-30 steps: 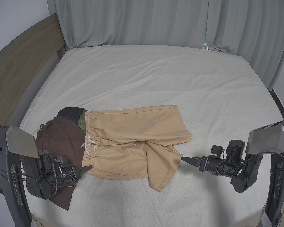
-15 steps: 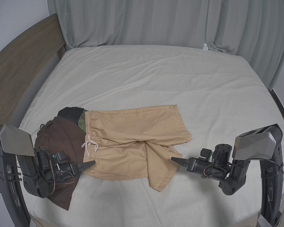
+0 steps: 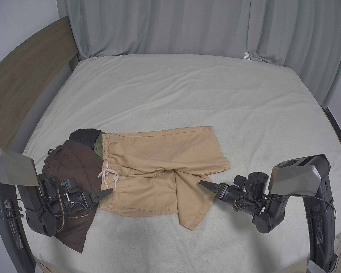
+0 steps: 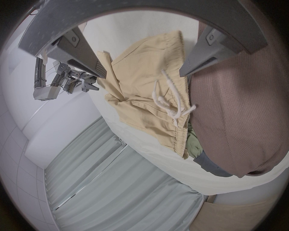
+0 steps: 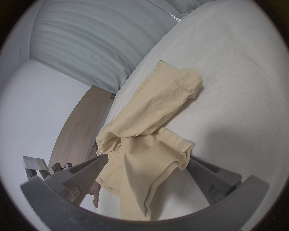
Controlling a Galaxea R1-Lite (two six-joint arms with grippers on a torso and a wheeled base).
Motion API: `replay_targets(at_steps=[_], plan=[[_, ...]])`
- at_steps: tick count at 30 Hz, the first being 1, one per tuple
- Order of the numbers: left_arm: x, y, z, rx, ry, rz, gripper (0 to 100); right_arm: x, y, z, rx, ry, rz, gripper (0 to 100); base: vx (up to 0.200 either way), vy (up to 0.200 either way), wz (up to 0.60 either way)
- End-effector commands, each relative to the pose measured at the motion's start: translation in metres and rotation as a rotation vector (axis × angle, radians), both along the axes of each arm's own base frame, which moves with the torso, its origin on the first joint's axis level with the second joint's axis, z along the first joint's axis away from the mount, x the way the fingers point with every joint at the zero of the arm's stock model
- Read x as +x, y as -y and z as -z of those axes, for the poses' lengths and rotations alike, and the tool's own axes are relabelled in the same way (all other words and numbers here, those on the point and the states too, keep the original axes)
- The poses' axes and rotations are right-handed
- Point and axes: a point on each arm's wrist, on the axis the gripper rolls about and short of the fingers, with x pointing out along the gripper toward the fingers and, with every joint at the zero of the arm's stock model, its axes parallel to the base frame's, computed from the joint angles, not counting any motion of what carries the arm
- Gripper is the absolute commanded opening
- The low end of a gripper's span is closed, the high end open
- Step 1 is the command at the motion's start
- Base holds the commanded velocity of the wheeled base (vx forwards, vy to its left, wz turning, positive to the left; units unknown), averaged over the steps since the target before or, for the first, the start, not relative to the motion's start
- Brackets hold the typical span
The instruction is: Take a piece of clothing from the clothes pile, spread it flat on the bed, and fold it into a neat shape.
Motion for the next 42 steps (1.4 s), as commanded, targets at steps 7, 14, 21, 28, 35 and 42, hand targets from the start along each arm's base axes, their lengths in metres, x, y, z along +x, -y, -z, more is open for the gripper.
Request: replay_targets(at_steps=[7,14,21,28,35,42], plan=[[0.001,0.0,-0.003,0.003,0.013,-0.002,100,0.006,0.002,-0.001,0.03,-0.005,0.027,100,0.0,0.0,0.0],[0.0,0.005,-0.001,0.004,0.005,0.019,100,0.007,0.004,-0.001,0.03,-0.003,0.035,100,0.0,0.0,0.0],[0.0,0.007,0.0,0.005,0.003,0.024,100,0.009,0.003,-0.001,0.024,0.003,0.071,0,0.0,0.0,0.0],[0.0,0.007,0.0,0.006,0.003,0.026,100,0.008,0.005,-0.002,0.036,-0.008,0.082,0,0.0,0.0,0.0],[0.0,0.011,0.001,0.005,0.0,0.039,100,0.015,0.016,-0.006,0.037,0.009,0.137,0,0.0,0.0,0.0],[0.0,0.012,0.001,0.005,0.002,0.041,100,0.022,0.026,-0.026,0.059,0.066,0.168,0,0.0,0.0,0.0]])
